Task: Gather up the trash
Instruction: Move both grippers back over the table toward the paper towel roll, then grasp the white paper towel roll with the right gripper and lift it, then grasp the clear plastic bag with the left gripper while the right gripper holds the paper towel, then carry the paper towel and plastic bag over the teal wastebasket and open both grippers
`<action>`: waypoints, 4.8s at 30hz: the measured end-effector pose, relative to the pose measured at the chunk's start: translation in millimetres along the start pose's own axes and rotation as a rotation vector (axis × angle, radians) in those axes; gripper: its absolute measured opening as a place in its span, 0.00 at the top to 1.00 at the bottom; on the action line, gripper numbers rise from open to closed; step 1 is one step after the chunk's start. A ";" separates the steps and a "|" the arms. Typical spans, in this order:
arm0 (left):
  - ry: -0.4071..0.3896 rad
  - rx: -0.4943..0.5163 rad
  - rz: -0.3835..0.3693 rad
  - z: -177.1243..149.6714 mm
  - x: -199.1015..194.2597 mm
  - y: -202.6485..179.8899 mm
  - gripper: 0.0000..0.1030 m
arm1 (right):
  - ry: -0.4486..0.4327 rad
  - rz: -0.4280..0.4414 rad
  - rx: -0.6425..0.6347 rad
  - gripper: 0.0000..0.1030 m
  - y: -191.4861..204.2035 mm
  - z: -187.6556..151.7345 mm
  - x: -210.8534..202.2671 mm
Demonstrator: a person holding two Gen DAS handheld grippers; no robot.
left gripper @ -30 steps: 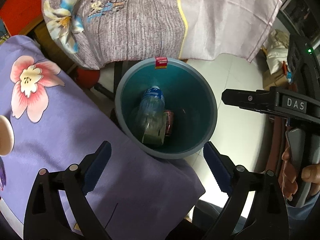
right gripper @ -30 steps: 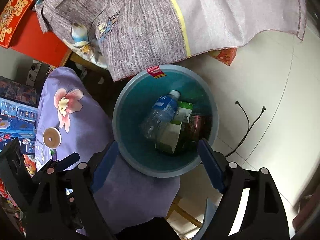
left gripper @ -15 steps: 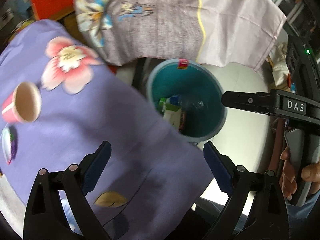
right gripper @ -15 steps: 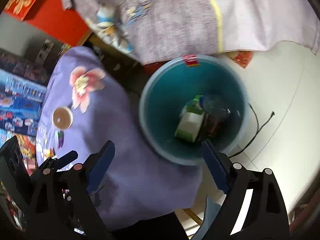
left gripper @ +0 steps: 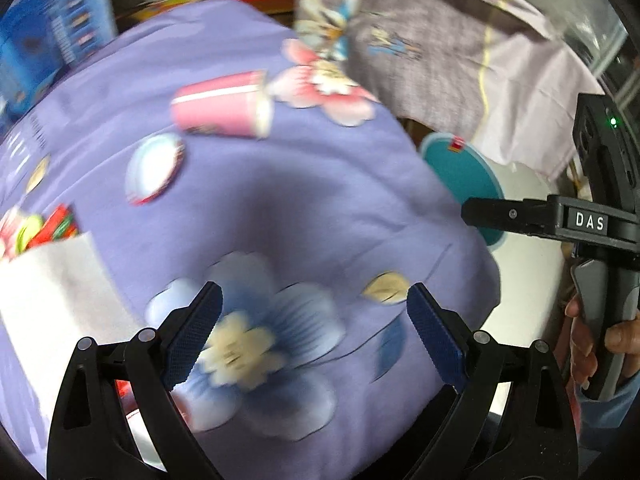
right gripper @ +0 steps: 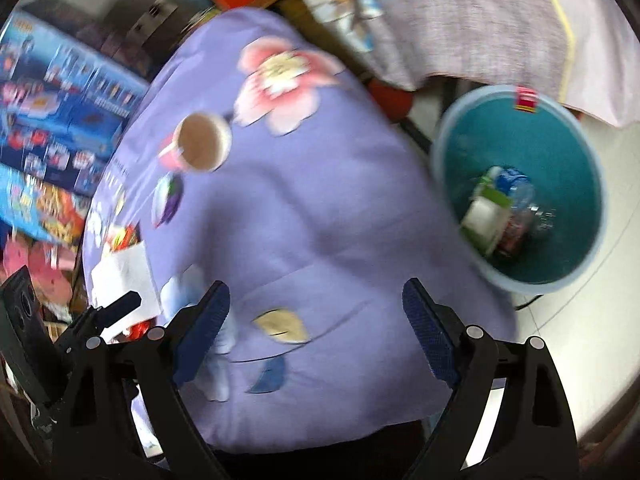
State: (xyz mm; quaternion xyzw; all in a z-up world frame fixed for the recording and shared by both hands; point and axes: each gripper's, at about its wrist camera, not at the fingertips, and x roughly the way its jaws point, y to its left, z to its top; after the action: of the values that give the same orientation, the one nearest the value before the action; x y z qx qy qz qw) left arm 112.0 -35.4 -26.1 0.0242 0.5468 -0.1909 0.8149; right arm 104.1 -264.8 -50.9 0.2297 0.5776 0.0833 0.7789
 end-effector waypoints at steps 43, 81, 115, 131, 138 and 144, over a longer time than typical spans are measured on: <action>-0.096 -0.400 -0.038 -125.6 -49.4 235.4 0.08 | 0.253 0.109 -0.383 0.44 286.9 -47.0 180.5; -0.135 -0.166 0.024 -48.5 -64.0 144.8 0.08 | 0.081 0.033 -0.207 0.96 149.9 -5.8 96.2; -0.021 0.106 -0.029 34.9 21.9 -10.8 0.72 | -0.098 0.029 -0.030 0.96 -2.5 11.0 2.3; 0.016 0.307 -0.124 79.5 58.9 -143.3 0.72 | -0.287 -0.039 0.189 0.96 -138.5 26.2 -87.0; 0.070 0.352 -0.164 95.6 94.6 -191.5 0.71 | -0.274 -0.059 0.269 0.96 -183.3 26.9 -88.0; 0.120 0.378 -0.189 99.4 125.0 -222.4 0.67 | -0.238 -0.083 0.303 0.96 -204.1 24.4 -81.1</action>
State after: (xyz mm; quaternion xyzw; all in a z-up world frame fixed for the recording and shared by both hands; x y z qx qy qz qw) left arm 165.8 -301.6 -61.2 0.1366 0.5484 -0.3639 0.7404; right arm 73.4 -482.9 -68.2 0.3285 0.4965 -0.0642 0.8009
